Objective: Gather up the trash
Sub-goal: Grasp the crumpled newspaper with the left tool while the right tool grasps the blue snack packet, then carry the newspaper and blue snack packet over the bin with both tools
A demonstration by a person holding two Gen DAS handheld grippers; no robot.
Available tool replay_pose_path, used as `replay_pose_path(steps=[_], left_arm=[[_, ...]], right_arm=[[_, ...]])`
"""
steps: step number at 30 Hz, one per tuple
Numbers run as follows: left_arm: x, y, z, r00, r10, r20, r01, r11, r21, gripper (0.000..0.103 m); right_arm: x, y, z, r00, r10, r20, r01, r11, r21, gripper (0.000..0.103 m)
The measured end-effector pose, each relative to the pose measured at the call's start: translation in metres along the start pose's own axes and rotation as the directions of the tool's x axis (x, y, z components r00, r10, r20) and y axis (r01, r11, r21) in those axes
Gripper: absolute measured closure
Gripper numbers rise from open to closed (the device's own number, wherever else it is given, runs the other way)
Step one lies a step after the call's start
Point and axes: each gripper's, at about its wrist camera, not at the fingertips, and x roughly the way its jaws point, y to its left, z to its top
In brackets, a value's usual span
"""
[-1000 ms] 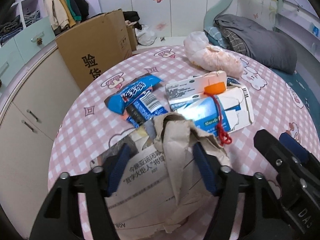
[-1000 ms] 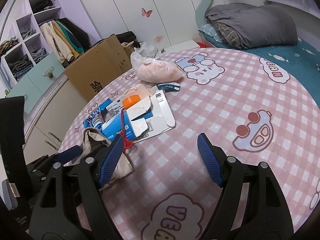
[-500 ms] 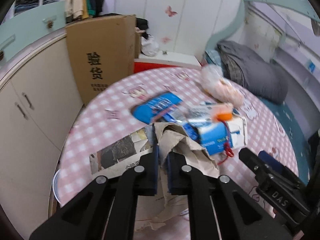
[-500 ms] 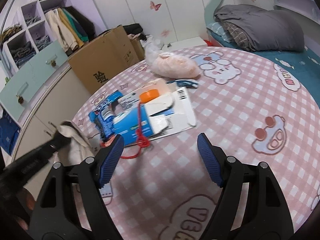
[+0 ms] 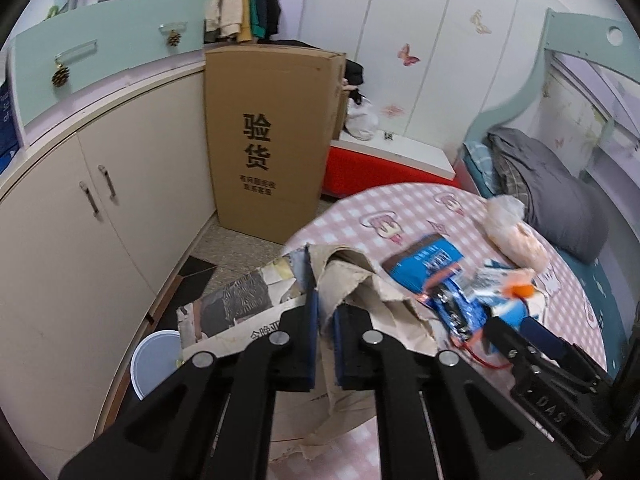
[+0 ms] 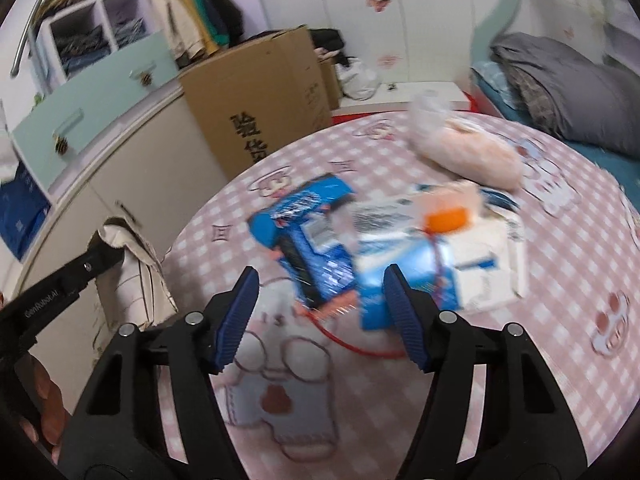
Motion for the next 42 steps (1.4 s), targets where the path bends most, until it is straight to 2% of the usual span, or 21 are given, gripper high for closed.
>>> replay_pose_path(steps=[5, 9, 13, 14, 18, 24, 30, 36, 42], left_arm=[[0.008, 0.014, 0.009, 1.000, 0.004, -0.004, -0.004, 1.000, -0.021, 0.097], [0.018, 0.017, 0.014, 1.000, 0.001, -0.016, -0.002, 1.000, -0.028, 0.097], [0.029, 0.015, 0.014, 0.999, -0.004, -0.033, 0.003, 1.000, -0.024, 0.097], [0.031, 0.014, 0.014, 0.999, -0.007, -0.038, 0.006, 1.000, -0.023, 0.097], [0.038, 0.012, 0.012, 0.998, -0.017, -0.054, 0.016, 1.000, -0.018, 0.097], [0.032, 0.011, 0.009, 0.998, -0.031, -0.052, 0.030, 0.999, -0.012, 0.097], [0.009, 0.019, 0.007, 0.998, -0.053, -0.031, 0.052, 0.999, -0.015, 0.097], [-0.015, 0.048, 0.003, 0.999, -0.050, -0.006, 0.049, 0.998, -0.040, 0.097], [-0.035, 0.100, -0.003, 1.000, -0.023, 0.010, 0.024, 0.994, -0.104, 0.097]], right_arm=[[0.029, 0.023, 0.013, 0.999, -0.001, -0.049, -0.004, 0.995, -0.099, 0.040], [0.048, 0.026, 0.018, 0.992, -0.095, -0.079, 0.082, 0.986, -0.146, 0.040], [0.061, 0.021, 0.022, 0.984, -0.130, -0.125, 0.107, 0.979, -0.175, 0.043], [0.064, 0.020, 0.022, 0.982, -0.132, -0.137, 0.106, 0.978, -0.180, 0.051], [0.066, 0.016, 0.023, 0.981, -0.125, -0.149, 0.098, 0.979, -0.176, 0.065], [0.046, 0.018, 0.022, 0.993, -0.065, -0.101, 0.052, 0.991, -0.121, 0.067], [0.013, 0.041, 0.026, 0.999, -0.016, -0.048, 0.010, 0.994, -0.112, 0.067], [-0.006, 0.087, 0.024, 0.999, 0.048, -0.023, -0.051, 0.989, -0.139, 0.067], [-0.002, 0.151, 0.009, 0.991, 0.126, -0.051, -0.133, 0.973, -0.186, 0.067]])
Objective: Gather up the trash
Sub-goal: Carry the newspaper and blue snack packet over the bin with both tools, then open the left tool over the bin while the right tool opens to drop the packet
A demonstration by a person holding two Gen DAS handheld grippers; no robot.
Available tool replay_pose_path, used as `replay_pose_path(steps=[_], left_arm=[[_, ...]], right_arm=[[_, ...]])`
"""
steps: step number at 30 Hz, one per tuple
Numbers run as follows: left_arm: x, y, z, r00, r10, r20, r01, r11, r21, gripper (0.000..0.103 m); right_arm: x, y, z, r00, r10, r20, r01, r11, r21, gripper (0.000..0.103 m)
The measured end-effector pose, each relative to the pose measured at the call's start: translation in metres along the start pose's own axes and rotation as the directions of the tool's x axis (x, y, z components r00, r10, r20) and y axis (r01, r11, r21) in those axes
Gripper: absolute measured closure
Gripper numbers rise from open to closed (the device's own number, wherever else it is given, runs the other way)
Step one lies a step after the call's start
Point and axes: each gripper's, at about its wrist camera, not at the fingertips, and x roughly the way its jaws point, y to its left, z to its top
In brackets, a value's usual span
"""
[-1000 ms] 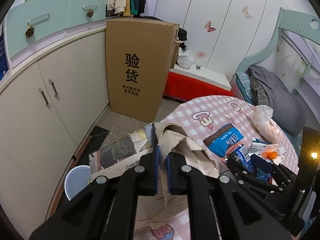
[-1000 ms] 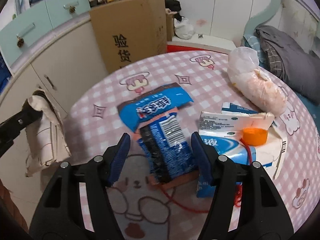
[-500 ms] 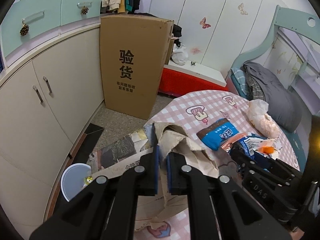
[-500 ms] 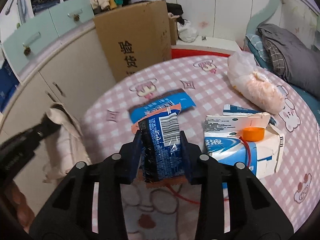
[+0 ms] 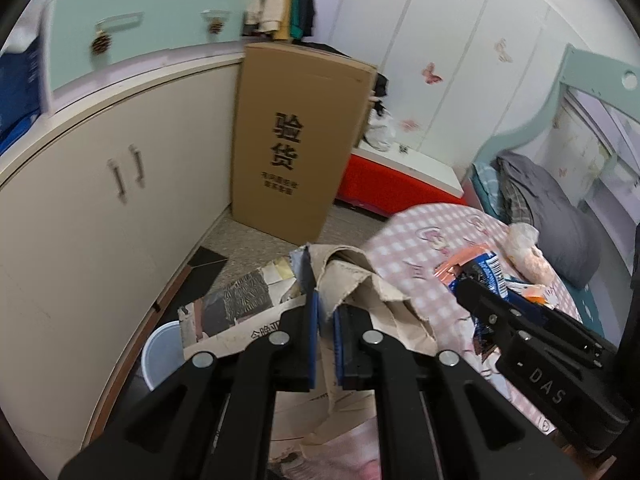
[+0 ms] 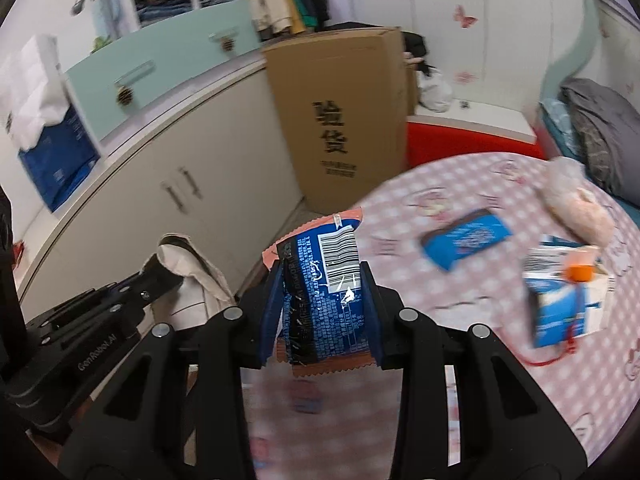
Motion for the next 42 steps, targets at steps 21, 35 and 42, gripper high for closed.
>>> replay_pose_path(steps=[21, 35, 42], left_arm=[[0.014, 0.205, -0.017, 0.978, 0.183, -0.101, -0.202, 0.950, -0.240, 0.096], [0.066, 0.231, -0.014, 0.965, 0.169, -0.202, -0.221, 0.938, -0.266, 0.077], [0.066, 0.233, -0.020, 0.960, 0.194, -0.204, -0.245, 0.933, -0.265, 0.062]], right_arm=[[0.134, 0.176, -0.033, 0.967, 0.164, -0.196, -0.192, 0.972, -0.136, 0.067], [0.162, 0.171, -0.037, 0.974, 0.121, -0.194, -0.146, 0.982, -0.123, 0.067], [0.165, 0.169, -0.039, 0.970, 0.126, -0.207, -0.152, 0.982, -0.116, 0.067]])
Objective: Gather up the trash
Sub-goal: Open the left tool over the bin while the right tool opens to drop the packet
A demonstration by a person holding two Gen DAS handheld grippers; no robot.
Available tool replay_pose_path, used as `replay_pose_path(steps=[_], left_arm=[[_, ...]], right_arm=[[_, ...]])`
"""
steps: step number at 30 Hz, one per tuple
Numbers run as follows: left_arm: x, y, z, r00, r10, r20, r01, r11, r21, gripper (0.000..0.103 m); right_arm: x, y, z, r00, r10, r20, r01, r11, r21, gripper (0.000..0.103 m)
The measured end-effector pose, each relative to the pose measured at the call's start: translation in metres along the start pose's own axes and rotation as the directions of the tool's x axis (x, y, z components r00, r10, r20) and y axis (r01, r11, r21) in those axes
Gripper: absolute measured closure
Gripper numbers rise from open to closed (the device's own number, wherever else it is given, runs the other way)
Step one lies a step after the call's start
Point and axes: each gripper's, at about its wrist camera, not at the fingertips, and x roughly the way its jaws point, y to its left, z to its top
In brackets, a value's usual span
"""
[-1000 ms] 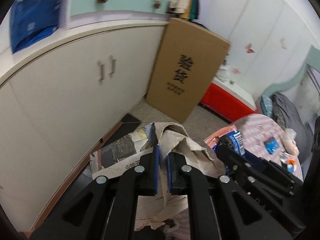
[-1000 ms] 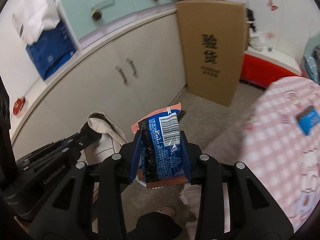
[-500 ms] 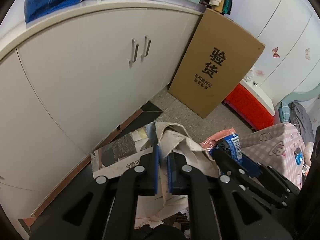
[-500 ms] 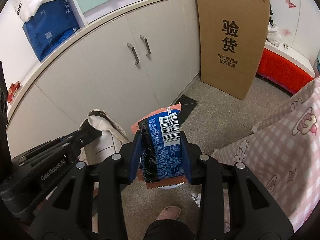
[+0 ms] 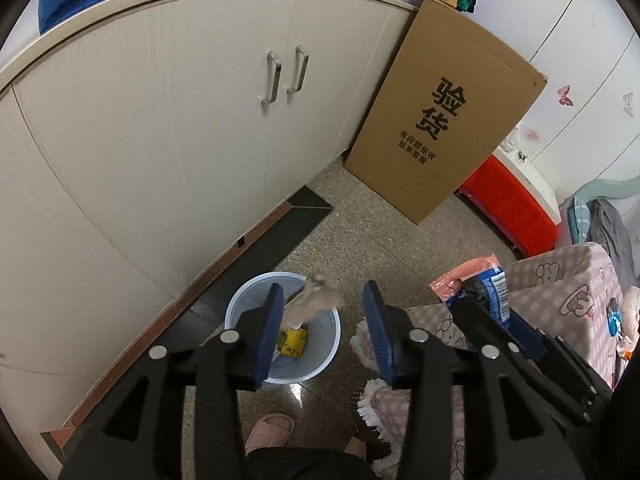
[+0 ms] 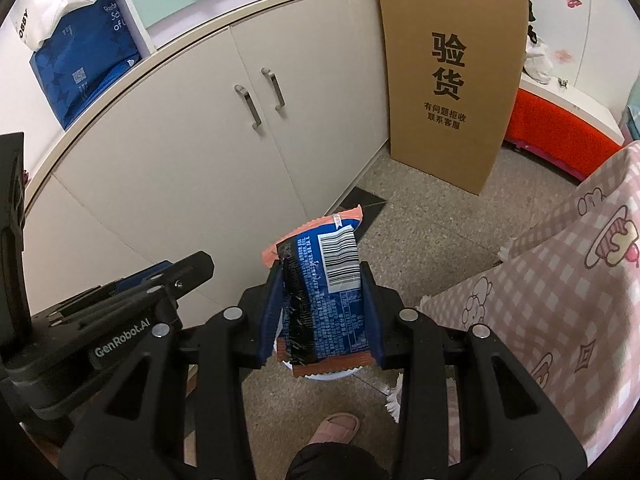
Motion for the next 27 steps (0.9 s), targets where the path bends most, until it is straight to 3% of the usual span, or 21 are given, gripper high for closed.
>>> replay_pose_path(steps=[27], left_arm=[[-0.037, 0.024, -0.001, 0.996, 0.057, 0.071, -0.053, 0.997, -0.057, 0.060]], right_arm=[[-0.003, 0.023, 0.005, 0.999, 0.026, 0.019, -0.025, 0.999, -0.027, 0.066]])
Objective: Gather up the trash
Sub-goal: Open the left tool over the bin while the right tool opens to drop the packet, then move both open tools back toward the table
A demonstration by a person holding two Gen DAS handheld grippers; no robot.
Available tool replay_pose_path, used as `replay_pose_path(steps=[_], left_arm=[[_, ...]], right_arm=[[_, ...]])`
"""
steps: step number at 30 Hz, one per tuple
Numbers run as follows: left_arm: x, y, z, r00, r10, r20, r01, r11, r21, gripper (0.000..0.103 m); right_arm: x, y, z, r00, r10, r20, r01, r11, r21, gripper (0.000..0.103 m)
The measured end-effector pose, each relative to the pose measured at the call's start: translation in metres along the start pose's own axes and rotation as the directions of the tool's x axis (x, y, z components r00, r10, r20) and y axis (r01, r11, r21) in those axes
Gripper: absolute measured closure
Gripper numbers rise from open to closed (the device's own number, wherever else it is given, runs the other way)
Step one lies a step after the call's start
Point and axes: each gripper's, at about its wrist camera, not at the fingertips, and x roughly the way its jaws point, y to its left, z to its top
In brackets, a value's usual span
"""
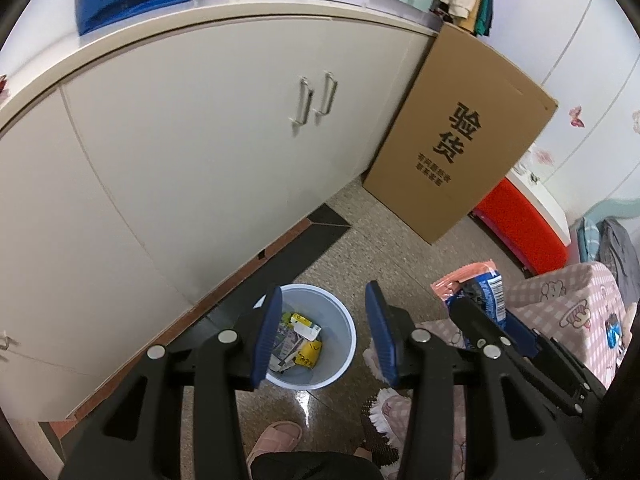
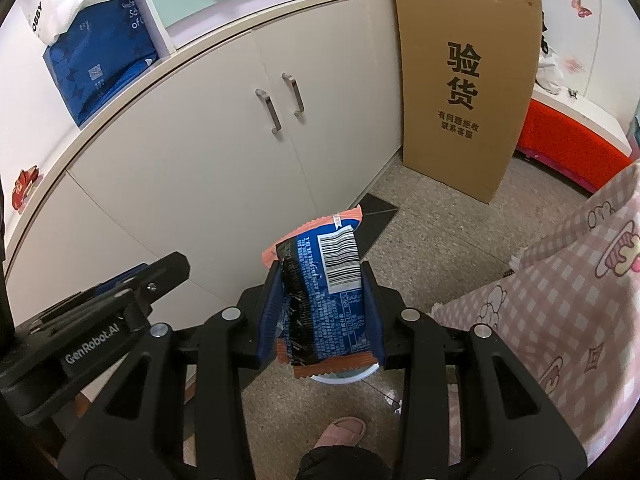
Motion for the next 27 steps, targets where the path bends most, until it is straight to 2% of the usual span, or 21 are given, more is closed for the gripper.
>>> replay_pose_path(steps=[7, 10, 11, 12, 22, 27], left_arm=[[-0.005, 0.016, 0.004, 0.999, 0.044, 0.020, -0.042, 0.997, -0.062, 0.059], [-0.006, 0.021, 0.005, 0.998, 0.056, 0.024, -0.054, 0.995, -0.080, 0.056], [-0.006, 0.023, 0.005, 0.998, 0.059, 0.026, -0.057, 0.995, -0.085, 0.055], [-0.006, 0.024, 0.005, 0.998, 0.065, 0.026, -0.062, 0.994, -0.090, 0.055], [-0.011, 0.023, 0.003, 0.997, 0.070, 0.029, -0.067, 0.993, -0.093, 0.048], [-0.024, 0.011, 0.000, 0.998, 0.043, 0.045, -0.040, 0.996, -0.075, 0.046]], right_arm=[[0.008, 0.007, 0.007, 1.000, 0.024, 0.009, -0.024, 1.000, -0.001, 0.064], [0.009, 0.009, 0.009, 0.999, 0.022, 0.031, -0.022, 1.000, -0.001, 0.052], [0.010, 0.010, 0.010, 0.999, 0.025, 0.039, -0.025, 1.000, 0.000, 0.043], [0.009, 0.010, 0.010, 0.999, 0.024, 0.047, -0.024, 1.000, 0.001, 0.040], [-0.007, 0.004, 0.008, 0.997, 0.016, 0.071, -0.017, 1.000, 0.014, 0.038], [-0.027, -0.005, 0.006, 0.996, 0.003, 0.095, -0.006, 0.999, 0.036, 0.037]])
